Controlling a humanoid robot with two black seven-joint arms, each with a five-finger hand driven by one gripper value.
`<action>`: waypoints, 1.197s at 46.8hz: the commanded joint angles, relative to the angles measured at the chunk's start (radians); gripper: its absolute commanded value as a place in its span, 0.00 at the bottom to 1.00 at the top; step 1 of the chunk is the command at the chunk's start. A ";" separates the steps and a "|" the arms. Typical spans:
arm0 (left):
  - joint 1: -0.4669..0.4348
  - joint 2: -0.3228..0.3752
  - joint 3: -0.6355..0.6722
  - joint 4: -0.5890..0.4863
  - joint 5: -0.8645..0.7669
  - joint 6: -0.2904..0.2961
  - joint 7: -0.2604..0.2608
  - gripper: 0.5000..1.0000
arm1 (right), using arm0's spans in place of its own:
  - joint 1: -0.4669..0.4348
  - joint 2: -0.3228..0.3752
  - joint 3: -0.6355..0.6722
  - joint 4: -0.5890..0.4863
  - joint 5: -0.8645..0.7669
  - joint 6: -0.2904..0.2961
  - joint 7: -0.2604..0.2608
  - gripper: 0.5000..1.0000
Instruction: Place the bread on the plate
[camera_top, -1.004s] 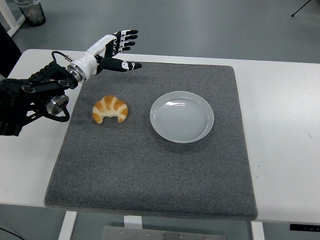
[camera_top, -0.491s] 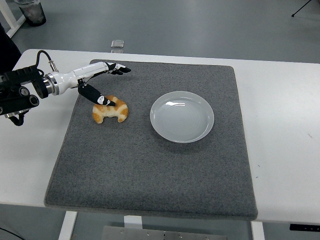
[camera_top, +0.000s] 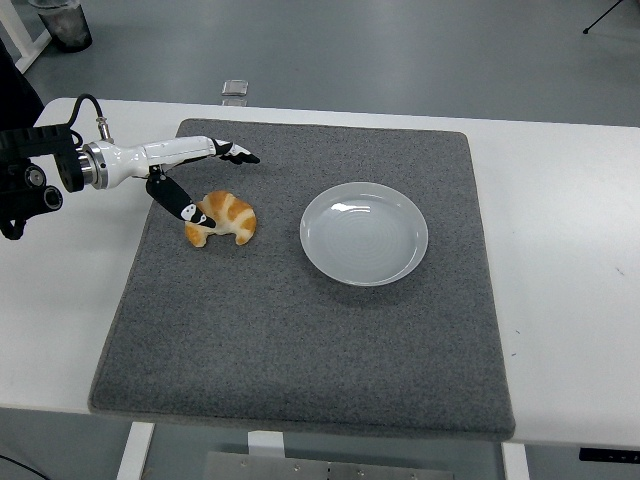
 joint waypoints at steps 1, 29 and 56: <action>-0.026 0.004 0.018 0.000 0.000 -0.026 0.000 0.95 | 0.000 0.000 0.000 0.000 0.001 0.000 0.000 0.90; -0.048 0.000 0.052 0.049 0.000 -0.154 0.014 0.96 | -0.001 0.000 0.000 0.000 0.000 0.000 0.000 0.91; -0.003 -0.051 0.049 0.100 -0.001 -0.143 0.056 0.95 | 0.000 0.000 0.000 0.000 0.000 0.000 0.000 0.90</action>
